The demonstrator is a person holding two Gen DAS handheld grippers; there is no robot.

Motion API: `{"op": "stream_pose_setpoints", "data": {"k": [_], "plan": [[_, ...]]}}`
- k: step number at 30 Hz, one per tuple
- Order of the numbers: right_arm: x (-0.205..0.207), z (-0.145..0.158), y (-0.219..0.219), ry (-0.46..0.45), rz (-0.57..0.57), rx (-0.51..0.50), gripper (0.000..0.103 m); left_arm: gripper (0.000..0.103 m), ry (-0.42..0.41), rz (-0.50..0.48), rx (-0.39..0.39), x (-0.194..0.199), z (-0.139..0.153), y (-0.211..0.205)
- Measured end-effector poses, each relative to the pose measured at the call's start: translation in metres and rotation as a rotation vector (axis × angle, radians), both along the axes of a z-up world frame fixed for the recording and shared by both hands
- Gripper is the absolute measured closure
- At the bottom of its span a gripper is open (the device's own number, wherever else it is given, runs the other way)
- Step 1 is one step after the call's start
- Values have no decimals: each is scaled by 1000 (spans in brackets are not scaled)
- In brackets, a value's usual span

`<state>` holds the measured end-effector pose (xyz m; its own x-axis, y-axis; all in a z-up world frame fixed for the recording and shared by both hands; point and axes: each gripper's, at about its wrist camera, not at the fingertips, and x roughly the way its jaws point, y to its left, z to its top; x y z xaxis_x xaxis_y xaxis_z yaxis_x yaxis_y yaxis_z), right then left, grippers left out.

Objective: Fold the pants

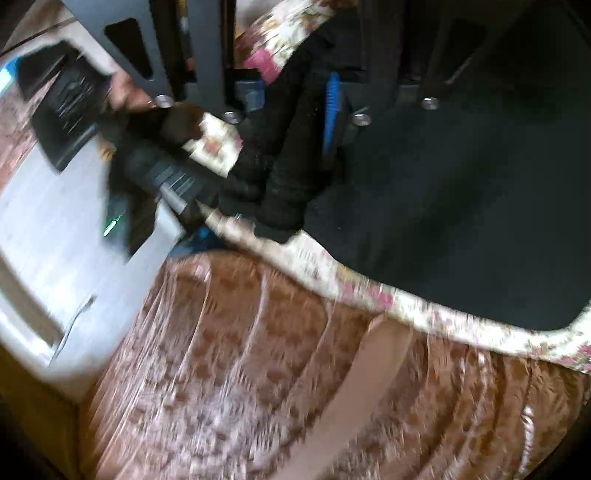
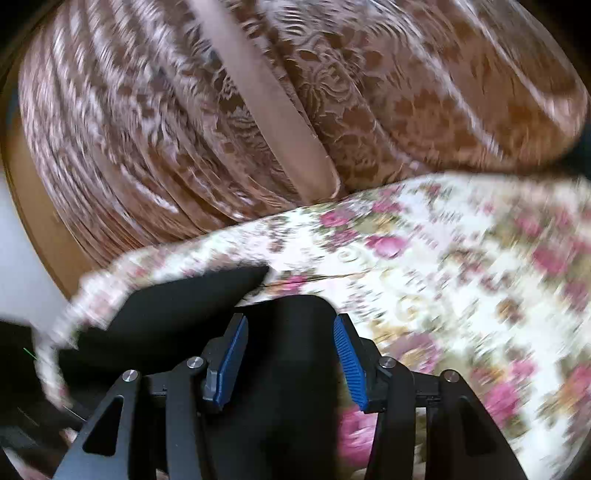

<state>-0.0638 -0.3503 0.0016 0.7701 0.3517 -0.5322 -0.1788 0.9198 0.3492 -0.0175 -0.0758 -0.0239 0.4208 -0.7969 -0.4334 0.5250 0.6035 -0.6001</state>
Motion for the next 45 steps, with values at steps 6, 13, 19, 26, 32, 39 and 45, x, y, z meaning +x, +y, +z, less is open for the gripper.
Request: {"op": "stream_pose_setpoints", "data": {"k": [6,13,19,26,32,39,45], "plan": [[0,-5,15,28,81,101,54,39,-47,-107,3,-23,2,-6],[2,-19,32,102,115,89,54,36,-104,0,-60,-32,27,42],[9,-32,40,178,103,37,54,30,-152,240,23,-14,35,104],[14,-45,53,231,189,118,54,29,-43,416,207,11,-7,146],[7,-33,63,142,193,89,88,29,-4,322,172,7,-21,128],[-5,3,39,15,149,66,88,27,-113,255,286,3,2,85],[7,-36,19,133,72,26,87,10,-99,278,431,11,-21,66]]}}
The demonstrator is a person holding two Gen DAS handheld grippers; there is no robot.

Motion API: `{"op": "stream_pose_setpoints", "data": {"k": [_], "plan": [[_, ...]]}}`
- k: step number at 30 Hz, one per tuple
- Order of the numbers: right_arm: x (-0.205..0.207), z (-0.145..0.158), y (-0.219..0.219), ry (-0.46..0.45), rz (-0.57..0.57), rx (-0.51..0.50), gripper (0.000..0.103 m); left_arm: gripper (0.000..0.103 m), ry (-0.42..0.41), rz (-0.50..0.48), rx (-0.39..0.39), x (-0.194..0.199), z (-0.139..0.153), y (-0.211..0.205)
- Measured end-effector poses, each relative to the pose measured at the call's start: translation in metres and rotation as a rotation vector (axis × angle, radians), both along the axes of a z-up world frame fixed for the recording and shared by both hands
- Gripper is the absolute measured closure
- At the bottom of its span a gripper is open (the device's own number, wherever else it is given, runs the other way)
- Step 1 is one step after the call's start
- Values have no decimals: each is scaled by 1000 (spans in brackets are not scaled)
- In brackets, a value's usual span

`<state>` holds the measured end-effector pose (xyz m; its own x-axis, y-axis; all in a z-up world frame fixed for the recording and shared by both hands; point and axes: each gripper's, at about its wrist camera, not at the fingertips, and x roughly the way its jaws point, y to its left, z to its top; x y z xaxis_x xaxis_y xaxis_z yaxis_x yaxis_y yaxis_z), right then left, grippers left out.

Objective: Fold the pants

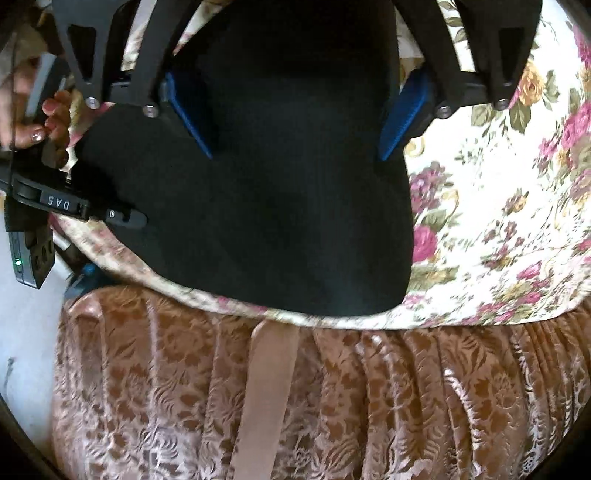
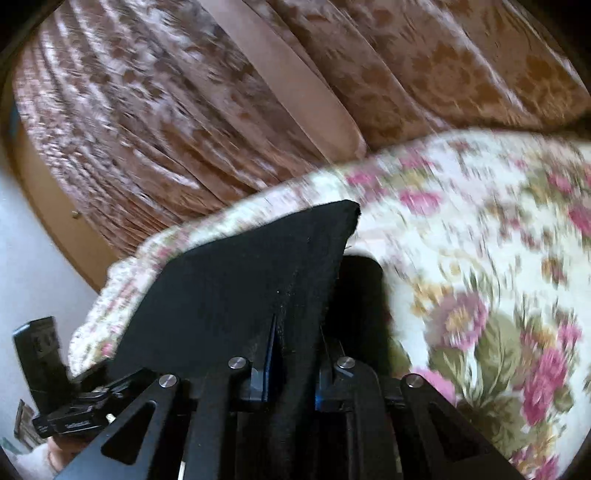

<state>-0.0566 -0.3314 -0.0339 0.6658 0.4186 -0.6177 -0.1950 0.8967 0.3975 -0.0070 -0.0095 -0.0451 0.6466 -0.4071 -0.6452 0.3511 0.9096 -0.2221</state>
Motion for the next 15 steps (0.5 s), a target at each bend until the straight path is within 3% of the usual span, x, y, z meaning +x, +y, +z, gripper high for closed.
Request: {"op": "stream_pose_setpoints", "data": {"k": [4,8,12,15], "plan": [[-2,-15,1,-5,-36,-9,83,9,52,29,-84,-1,-5,15],[-5,-2,13,-13,-16,-134,77,17,87,35,-155,-2,11,34],[-12,29,15,-80,-65,-257,76,18,30,80,-202,1,43,49],[-11,55,19,-137,-36,-248,71,21,-2,35,-217,14,66,39]]}}
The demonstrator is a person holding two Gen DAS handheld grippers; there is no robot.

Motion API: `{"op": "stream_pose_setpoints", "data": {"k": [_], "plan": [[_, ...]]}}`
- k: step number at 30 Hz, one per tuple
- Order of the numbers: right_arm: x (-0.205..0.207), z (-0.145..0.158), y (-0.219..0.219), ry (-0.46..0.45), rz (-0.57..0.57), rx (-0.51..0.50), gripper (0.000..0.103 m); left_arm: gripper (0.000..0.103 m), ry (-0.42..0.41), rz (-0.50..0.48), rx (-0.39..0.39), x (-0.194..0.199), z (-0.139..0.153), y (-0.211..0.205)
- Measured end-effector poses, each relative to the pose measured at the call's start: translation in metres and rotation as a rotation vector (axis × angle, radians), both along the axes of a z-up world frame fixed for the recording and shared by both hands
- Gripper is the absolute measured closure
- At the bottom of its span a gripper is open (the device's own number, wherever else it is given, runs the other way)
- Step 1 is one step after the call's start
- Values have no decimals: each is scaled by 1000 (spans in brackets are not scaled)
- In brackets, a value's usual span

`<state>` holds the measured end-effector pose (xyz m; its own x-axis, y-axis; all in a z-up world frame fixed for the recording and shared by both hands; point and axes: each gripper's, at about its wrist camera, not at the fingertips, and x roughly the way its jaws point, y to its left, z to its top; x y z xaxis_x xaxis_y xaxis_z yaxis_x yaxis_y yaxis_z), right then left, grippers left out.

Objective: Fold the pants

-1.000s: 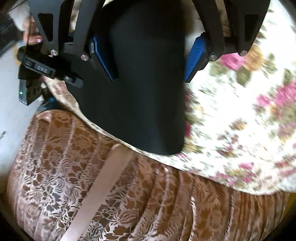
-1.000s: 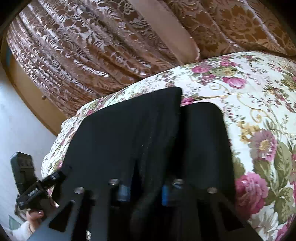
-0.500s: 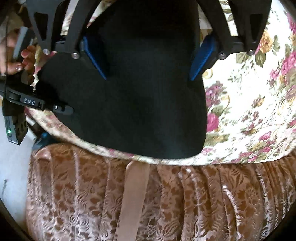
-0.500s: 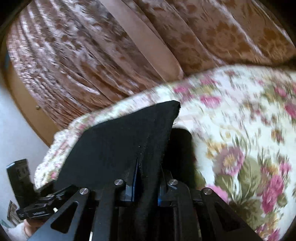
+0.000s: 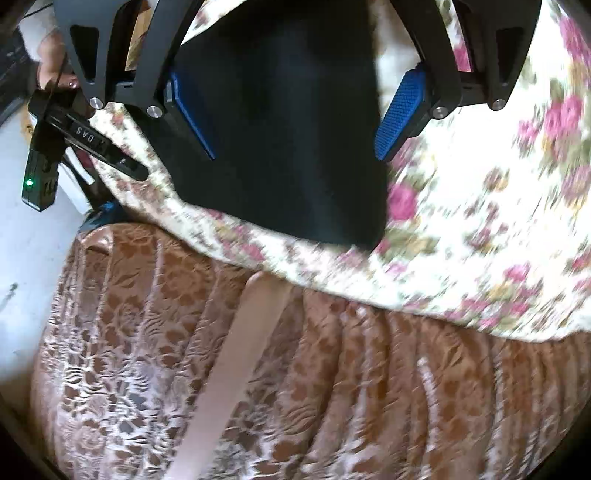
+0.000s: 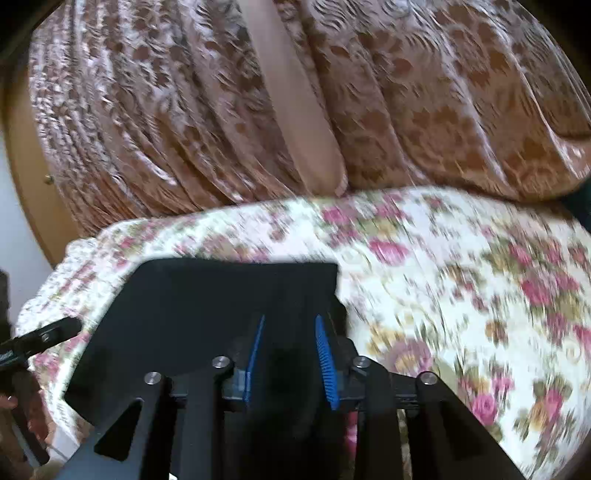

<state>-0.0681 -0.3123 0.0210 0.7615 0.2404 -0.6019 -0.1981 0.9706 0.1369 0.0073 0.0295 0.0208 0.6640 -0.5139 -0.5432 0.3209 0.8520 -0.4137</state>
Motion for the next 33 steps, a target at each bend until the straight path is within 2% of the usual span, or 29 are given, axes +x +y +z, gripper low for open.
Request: {"op": "stream_pose_setpoints", "data": {"k": [3,7,12,15,18,19,23,25,28,33], "plan": [[14,18,19,-2,25,-26,70,22,-3,-55,55,21,10,-31],[42,20,45,12,19,-68,63,25,27,-100,127,54,-1,-68],[87,-9,58,107,35,-41,63,29,134,-51,184,87,-30,-70],[96,-35,50,174,-2,-65,63,29,78,-63,184,79,-39,-66],[92,-49,39,139,12,14,63,28,57,-63,234,80,-47,-73],[93,-51,39,140,10,11,63,27,68,-64,249,85,-49,-76],[111,-59,46,178,10,-27,63,22,153,-77,217,113,-58,-77],[119,-64,42,201,4,10,63,21,168,-80,204,115,-60,-76],[120,-68,37,209,2,53,63,21,149,-76,208,110,-60,-77],[112,-66,43,172,-8,19,63,21,131,-73,205,107,-60,-76]]}}
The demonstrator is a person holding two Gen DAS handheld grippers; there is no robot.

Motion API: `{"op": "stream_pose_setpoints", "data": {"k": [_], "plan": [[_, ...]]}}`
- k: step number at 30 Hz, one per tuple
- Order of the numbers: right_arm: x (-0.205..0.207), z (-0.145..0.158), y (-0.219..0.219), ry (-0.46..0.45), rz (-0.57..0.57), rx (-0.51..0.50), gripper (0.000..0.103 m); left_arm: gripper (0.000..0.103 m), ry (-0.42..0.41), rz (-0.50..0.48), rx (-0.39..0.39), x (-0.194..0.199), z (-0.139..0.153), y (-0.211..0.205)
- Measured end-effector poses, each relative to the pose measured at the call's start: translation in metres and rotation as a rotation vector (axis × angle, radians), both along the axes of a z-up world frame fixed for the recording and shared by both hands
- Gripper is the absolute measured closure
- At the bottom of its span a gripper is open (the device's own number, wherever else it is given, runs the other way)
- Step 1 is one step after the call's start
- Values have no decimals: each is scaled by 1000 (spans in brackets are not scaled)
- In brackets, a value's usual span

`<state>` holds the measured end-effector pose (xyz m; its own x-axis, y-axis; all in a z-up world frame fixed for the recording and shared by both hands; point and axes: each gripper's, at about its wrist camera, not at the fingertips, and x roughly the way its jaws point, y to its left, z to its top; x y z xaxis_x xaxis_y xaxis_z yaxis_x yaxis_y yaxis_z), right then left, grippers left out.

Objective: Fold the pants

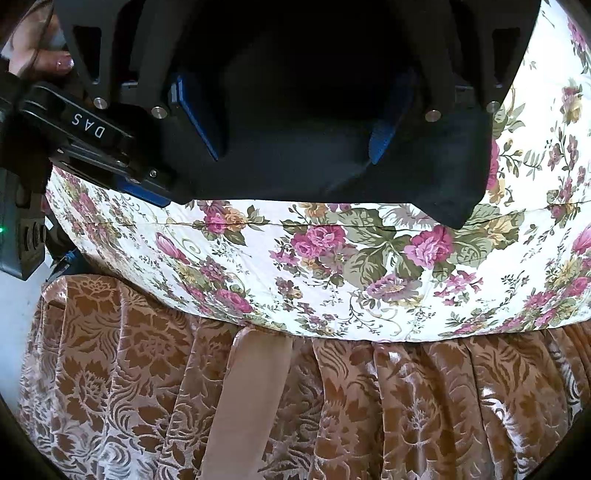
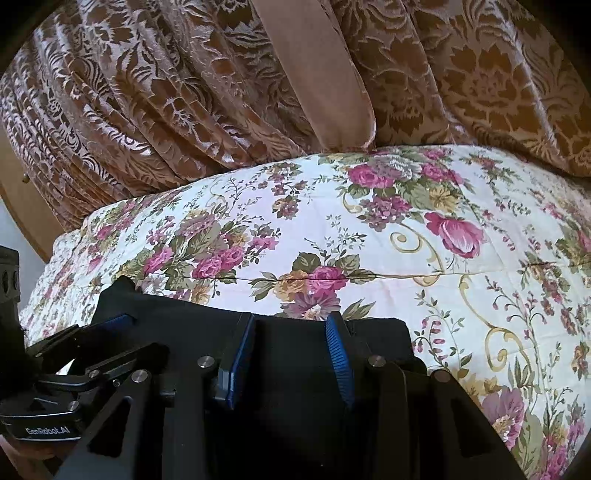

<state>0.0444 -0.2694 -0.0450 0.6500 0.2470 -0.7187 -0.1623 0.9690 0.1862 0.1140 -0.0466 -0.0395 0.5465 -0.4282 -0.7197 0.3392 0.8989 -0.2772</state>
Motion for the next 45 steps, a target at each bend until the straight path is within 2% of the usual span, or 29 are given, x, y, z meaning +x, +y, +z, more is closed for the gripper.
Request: {"op": "stream_pose_setpoints", "data": {"k": [16,22,25,27,29,33,38,45], "plan": [[-16,5,0,-77,2,-10,63,22,-77,28,14,-25,6,8],[-23,8,-4,-105,1,14,63,22,-127,73,76,-50,13,19],[-40,17,-9,-169,-14,42,63,22,-148,83,125,-66,13,24],[-51,22,-12,-182,-28,50,60,14,-158,113,158,-76,12,30],[-64,25,-14,-180,-42,42,54,12,-136,137,130,-81,7,39],[-88,21,-14,-180,-44,-18,54,9,-69,181,37,-87,-3,59],[-110,13,-16,-167,-56,-107,52,9,-53,190,2,-95,-7,65],[-127,3,-37,-111,-99,-47,38,9,-37,180,-11,-109,-9,71]]}}
